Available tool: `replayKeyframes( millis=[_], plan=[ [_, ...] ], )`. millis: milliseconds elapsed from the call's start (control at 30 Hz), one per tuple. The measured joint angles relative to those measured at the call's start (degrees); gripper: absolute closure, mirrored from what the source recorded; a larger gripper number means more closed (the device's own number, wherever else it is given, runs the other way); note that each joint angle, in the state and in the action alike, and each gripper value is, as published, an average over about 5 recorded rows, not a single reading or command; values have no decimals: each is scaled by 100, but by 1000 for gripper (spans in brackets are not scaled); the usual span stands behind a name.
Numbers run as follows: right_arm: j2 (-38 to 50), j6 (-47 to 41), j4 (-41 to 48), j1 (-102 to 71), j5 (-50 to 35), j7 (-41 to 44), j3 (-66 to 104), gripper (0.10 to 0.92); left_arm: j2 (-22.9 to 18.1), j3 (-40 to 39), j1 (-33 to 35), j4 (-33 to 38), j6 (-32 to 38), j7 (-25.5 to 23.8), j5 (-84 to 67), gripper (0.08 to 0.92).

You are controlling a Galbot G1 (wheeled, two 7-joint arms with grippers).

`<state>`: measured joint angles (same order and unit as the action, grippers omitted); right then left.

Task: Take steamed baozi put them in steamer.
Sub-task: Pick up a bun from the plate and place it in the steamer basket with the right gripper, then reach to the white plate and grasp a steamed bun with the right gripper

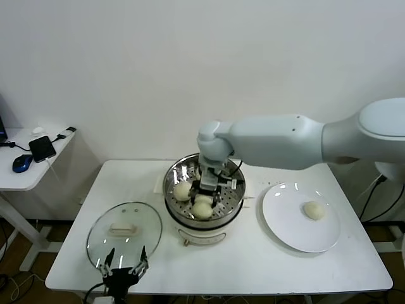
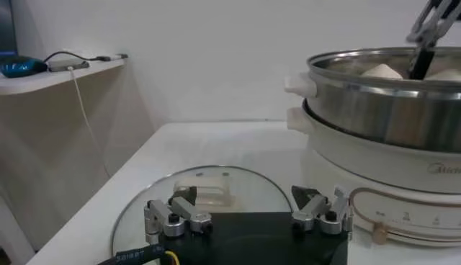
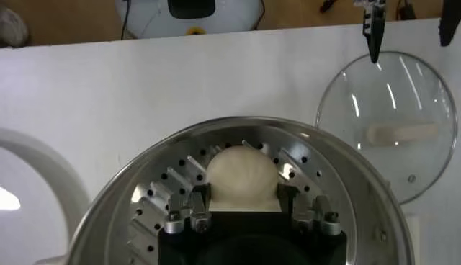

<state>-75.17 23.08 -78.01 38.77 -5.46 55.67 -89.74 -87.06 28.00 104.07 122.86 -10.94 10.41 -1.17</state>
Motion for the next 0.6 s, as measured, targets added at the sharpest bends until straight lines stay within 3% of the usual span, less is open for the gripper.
replayKeyframes(
  millis=[233,600],
  plan=[
    [46,126,3,-42,40,-44,27,231,-17,-43,38,19,11,7,22,177],
    [589,149,275,671,-697,362,-31,202,-21,-143,77,59,41,9,98,177]
  ],
)
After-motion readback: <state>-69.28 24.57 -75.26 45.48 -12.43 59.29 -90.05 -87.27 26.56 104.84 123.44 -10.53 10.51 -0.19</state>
